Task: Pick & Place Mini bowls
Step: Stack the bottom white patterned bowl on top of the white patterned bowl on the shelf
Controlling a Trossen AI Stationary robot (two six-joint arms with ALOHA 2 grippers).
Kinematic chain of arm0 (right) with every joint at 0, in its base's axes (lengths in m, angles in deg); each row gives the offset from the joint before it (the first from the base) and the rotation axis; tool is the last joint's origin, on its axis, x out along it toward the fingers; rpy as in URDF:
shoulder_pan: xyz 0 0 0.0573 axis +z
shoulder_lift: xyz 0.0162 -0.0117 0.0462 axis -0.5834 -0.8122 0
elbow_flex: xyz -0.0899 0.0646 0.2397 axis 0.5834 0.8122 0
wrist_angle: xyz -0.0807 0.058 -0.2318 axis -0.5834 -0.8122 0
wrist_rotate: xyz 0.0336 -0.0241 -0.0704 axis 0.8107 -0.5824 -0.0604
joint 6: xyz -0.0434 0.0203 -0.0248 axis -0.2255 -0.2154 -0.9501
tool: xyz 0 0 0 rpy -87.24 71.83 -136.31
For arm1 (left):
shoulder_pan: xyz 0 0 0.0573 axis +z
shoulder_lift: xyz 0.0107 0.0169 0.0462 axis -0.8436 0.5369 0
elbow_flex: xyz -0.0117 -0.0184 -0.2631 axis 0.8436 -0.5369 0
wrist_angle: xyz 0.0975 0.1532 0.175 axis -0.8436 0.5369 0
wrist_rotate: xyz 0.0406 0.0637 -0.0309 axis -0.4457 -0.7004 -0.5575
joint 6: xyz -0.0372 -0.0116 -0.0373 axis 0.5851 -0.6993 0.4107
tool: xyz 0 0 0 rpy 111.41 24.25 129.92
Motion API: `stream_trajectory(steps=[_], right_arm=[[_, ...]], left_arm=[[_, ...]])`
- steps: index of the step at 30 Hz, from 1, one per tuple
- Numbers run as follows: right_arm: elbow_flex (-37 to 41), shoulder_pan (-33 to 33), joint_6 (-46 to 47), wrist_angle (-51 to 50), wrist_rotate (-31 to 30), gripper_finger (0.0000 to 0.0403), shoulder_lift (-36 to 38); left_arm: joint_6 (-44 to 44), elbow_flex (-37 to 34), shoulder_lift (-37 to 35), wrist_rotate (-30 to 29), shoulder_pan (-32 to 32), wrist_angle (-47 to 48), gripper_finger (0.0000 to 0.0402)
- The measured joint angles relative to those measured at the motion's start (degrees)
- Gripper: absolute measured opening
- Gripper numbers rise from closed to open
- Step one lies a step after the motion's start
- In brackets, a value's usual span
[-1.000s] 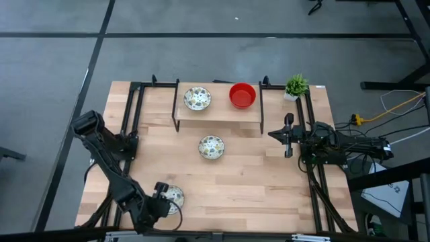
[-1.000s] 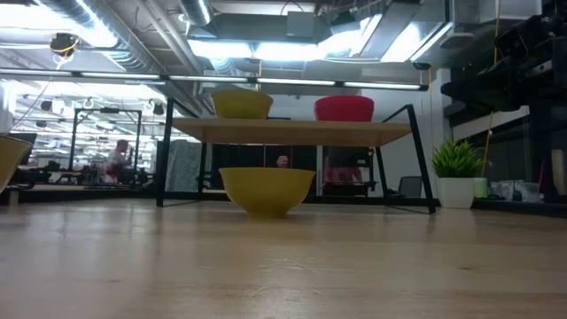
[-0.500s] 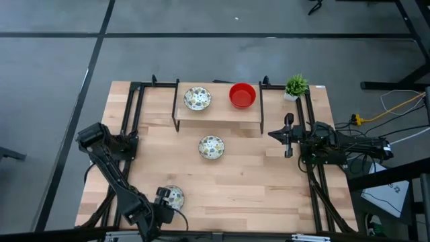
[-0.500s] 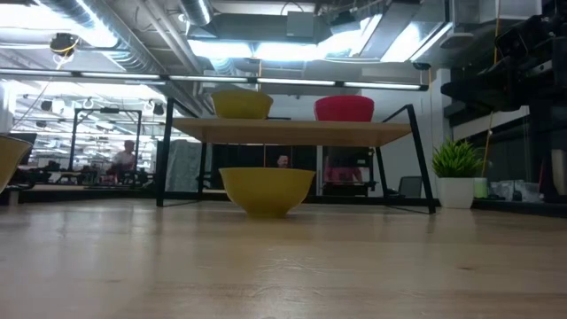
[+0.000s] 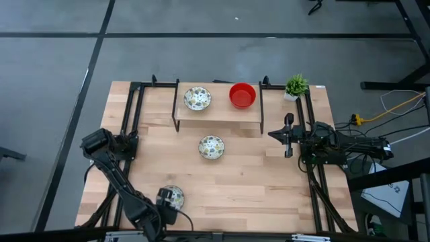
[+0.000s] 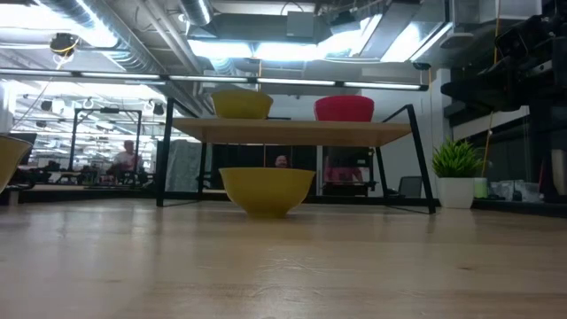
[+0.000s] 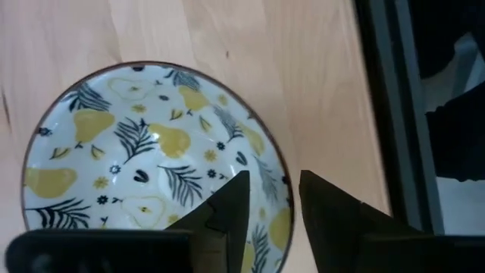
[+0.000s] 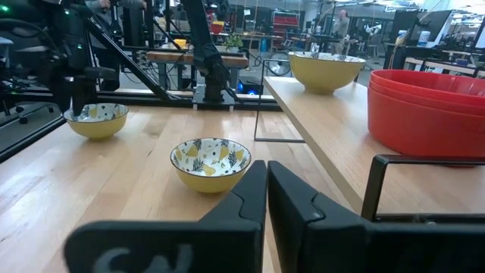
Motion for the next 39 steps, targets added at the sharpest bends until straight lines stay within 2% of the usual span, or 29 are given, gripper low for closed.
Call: stream_trajectory(steps=[11,21,28,39], right_arm=[[0.0,0.0,0.0,0.0,0.0,0.0017,0.0],[-0.01,0.0,0.0,0.0,0.0,0.0017,0.0],[0.0,0.01,0.0,0.01,0.0,0.0017,0.0],[0.0,0.01,0.0,-0.01,0.0,0.0017,0.01]], left_arm=[[1.51,0.14,-0.23,1.89,1.12,1.78,0.0012],[0.66,0.31,-0.37,1.41,1.39,2.21,0.001],[0.72,5.36,-0.23,-1.46,1.99,9.96,0.0003],[-1.25,8.24,-0.2,-2.48,3.73,11.33,0.0002]])
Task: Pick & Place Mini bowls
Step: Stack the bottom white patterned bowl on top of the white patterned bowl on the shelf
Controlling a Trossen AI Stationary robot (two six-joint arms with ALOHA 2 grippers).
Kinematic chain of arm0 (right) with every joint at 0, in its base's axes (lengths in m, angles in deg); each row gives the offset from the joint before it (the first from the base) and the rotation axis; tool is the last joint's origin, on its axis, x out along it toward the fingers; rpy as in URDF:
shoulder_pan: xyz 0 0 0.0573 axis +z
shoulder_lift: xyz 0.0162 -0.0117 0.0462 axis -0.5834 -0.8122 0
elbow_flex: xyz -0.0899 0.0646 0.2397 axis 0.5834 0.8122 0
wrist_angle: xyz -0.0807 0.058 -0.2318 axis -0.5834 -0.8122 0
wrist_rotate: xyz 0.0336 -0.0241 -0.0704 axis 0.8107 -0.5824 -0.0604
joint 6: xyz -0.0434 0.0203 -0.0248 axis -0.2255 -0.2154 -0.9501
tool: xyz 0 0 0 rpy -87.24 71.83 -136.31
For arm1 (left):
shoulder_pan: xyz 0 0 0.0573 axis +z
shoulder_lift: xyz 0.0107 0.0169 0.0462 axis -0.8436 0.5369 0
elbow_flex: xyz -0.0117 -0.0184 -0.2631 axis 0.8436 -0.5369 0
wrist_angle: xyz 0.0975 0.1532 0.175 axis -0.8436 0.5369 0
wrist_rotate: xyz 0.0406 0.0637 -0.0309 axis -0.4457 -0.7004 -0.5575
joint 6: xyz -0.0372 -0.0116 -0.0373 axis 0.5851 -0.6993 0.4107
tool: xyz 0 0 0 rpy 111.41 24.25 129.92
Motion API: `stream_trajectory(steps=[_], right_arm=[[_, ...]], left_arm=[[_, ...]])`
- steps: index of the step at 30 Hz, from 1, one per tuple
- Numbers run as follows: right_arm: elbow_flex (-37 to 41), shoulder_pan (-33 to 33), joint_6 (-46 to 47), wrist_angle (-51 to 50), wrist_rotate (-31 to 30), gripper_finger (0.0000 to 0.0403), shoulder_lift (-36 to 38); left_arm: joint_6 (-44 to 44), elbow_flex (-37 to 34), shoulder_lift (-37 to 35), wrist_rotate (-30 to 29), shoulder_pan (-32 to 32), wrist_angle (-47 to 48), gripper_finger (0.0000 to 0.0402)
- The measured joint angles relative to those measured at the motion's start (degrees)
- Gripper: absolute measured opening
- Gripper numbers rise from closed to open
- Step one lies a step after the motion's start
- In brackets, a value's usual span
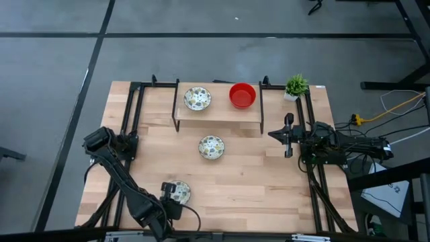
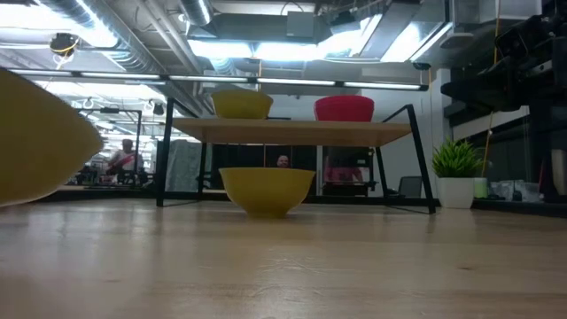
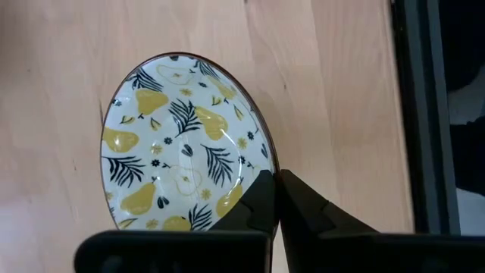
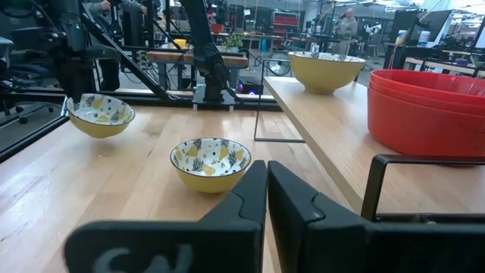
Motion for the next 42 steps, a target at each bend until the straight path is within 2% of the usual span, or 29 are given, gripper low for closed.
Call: stream_trajectory(steps=[10,19,32,42], right_arm=[[0.0,-0.01,0.0,0.02,0.0,0.0017,0.0],[0.01,0.0,0.0,0.0,0.0,0.0017,0.0],[0.0,-0.01,0.0,0.02,0.0,0.0017,-0.01],[0.0,-0.01,0.0,0.01,0.0,0.0017,0.0]], left_arm=[[-0.22,1.7,-0.02,-2.45,1.42,1.7,0.0002],[-0.54,7.92,-0.02,-5.97,3.11,10.94,0.0002],[-5.62,16.96,-0.02,-11.19,6.82,19.46,0.0002],[-10.55,23.82,-0.13,-11.87,9.6,25.51,0.0002]])
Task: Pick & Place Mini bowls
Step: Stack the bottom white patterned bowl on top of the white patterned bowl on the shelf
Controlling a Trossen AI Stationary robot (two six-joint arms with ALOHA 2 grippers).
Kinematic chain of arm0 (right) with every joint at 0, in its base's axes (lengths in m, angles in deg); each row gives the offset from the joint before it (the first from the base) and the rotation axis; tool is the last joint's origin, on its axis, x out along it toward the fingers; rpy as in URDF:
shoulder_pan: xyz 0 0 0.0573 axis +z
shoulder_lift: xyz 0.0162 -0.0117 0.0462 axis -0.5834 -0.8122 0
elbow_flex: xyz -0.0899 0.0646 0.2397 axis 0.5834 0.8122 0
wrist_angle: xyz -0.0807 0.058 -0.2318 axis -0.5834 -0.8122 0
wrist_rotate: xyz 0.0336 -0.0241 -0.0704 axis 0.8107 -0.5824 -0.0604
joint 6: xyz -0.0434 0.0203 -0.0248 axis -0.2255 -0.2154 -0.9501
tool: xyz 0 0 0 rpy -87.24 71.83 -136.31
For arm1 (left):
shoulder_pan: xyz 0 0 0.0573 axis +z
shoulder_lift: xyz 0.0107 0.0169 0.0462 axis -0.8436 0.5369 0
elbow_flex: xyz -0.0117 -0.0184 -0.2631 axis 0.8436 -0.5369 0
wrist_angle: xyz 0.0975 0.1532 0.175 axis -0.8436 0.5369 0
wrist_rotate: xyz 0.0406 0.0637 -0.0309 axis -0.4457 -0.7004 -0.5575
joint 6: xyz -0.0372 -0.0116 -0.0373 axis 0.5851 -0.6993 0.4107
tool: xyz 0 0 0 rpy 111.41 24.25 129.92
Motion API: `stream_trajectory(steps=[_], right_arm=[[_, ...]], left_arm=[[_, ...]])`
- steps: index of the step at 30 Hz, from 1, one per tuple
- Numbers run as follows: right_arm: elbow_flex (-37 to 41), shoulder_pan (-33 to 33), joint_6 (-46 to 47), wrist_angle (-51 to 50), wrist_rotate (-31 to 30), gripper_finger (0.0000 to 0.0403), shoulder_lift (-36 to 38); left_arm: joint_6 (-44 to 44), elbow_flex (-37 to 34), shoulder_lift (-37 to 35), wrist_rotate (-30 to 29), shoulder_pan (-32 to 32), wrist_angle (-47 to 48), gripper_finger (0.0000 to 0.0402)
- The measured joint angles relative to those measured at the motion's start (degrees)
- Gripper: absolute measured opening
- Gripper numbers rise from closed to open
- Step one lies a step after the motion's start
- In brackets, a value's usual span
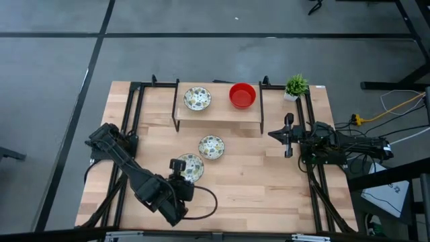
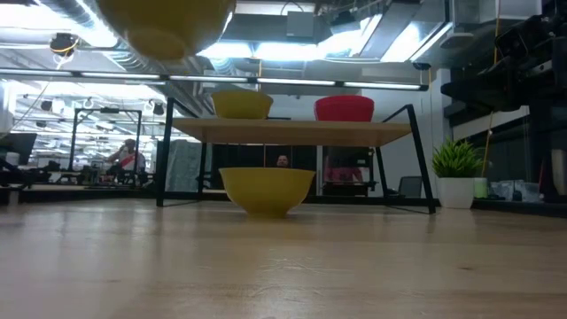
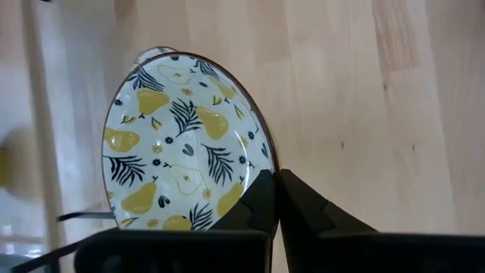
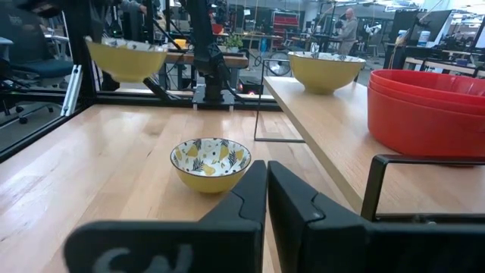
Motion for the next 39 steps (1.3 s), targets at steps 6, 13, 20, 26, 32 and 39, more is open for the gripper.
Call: stream_trajectory(steps=[6,13,20,26,32,39], right_arm=[[-0.01,-0.01,0.0,0.01,0.0,0.0017,0.0],[-0.01,0.01,0.0,0.01,0.0,0.0017,0.0],[0.0,0.0,0.0,0.0,0.0,0.0017,0.0],[-0.01,0.0,0.0,0.01,0.0,0.0017,0.0],[0.01,-0.01,0.0,0.01,0.0,0.0017,-0.01],[0.01,0.01,0.0,-0.01,0.02,0.0017,-0.02]], left_arm=[[-1.98,4.97,0.0,-0.67,1.34,5.94,0.0002],[-7.8,7.16,-0.4,-0.96,4.16,6.75,0.0002],[-12.02,7.34,-1.6,-2.73,7.32,6.65,0.0002],[-13.4,7.34,-3.08,-4.15,11.0,6.67,0.0003],[-15.51,7.34,-3.93,-6.06,14.67,6.67,0.0003],[-16.99,7.34,-5.17,-8.39,18.86,6.66,0.0003]])
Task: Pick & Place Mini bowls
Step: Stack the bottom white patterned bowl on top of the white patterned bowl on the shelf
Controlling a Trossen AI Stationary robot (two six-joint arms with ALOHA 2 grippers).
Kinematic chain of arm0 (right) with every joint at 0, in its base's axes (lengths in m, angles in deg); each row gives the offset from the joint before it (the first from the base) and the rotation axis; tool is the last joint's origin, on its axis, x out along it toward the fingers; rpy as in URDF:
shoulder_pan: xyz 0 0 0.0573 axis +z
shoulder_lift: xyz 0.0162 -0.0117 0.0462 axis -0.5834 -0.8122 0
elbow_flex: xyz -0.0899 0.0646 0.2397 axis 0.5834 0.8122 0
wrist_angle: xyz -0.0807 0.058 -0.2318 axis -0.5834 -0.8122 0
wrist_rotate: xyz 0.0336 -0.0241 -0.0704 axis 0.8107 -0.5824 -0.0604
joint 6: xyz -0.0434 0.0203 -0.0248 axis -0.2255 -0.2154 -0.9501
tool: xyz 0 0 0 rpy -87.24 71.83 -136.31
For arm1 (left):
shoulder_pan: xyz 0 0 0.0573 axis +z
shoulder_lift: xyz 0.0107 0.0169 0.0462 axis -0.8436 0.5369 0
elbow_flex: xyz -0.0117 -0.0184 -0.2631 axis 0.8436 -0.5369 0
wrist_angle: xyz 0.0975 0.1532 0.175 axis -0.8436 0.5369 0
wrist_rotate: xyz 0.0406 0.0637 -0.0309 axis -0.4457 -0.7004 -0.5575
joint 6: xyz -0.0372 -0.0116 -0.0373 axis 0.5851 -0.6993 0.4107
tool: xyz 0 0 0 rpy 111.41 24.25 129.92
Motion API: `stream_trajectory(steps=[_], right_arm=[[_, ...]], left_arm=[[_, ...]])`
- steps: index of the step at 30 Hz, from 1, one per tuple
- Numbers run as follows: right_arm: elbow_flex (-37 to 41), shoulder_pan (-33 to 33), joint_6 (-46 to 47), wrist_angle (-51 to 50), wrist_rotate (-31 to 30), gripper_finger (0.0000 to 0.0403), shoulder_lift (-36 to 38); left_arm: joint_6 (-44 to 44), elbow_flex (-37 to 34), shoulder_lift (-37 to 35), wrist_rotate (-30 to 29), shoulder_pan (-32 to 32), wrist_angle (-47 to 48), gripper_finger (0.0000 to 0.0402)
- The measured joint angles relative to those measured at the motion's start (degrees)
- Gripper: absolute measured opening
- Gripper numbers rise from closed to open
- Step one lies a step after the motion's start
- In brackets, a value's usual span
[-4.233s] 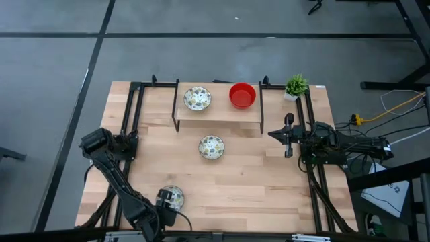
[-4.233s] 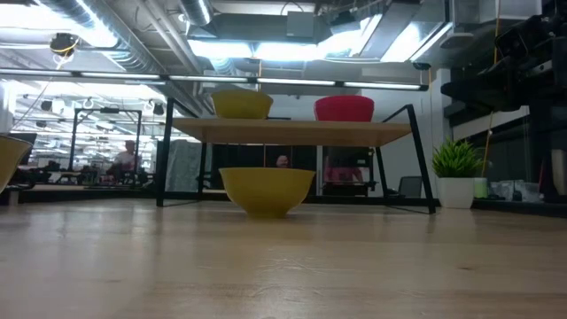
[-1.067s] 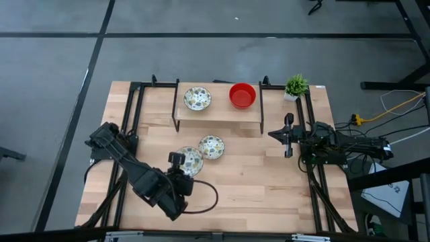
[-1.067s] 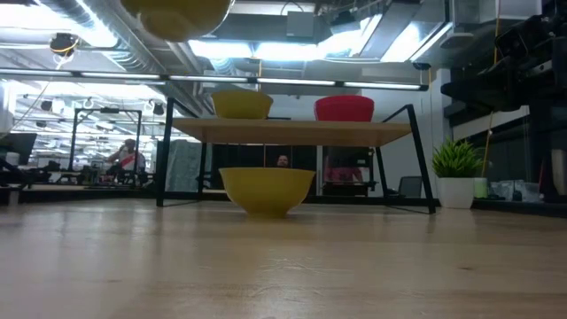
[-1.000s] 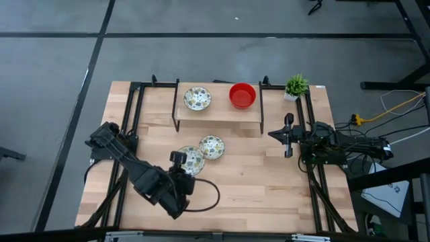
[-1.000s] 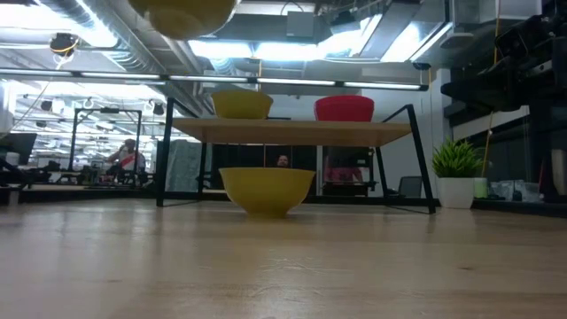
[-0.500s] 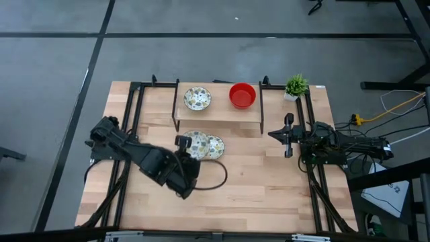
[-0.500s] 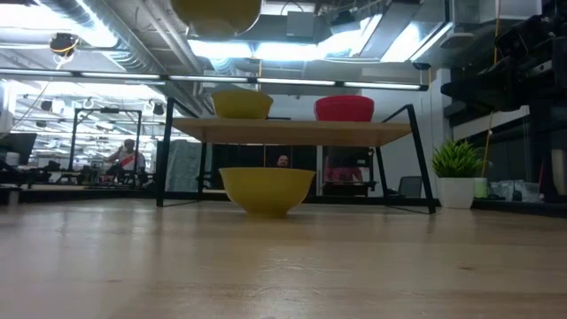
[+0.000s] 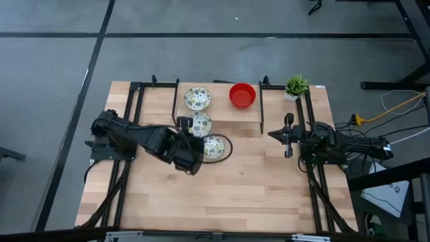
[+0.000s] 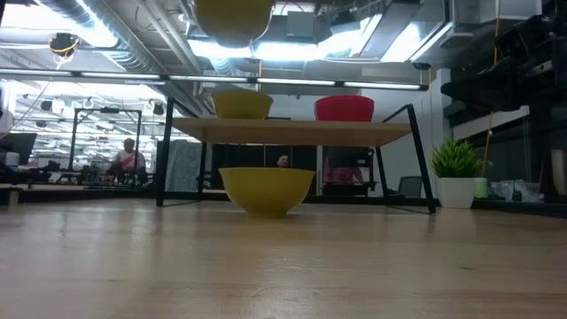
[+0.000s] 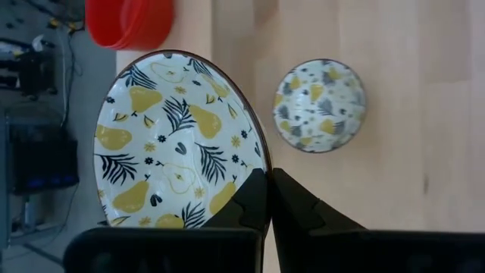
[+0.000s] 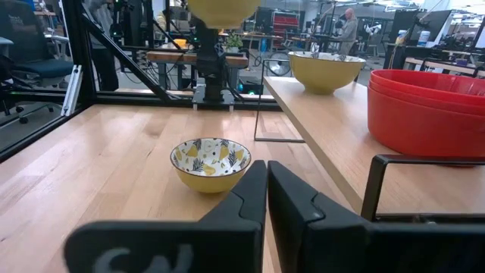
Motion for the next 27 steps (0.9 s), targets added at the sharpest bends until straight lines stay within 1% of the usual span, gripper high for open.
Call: stream_trajectory(steps=[19,27], right_arm=[[0.0,0.0,0.0,0.02,-0.02,0.0017,0.02],[-0.02,0.0,0.0,0.0,-0.02,0.0017,0.02]], left_arm=[[-8.81,0.0,-0.99,-0.58,12.01,-0.23,0.0003],[-10.06,-0.02,-1.49,-0.37,16.46,-0.61,0.0003]])
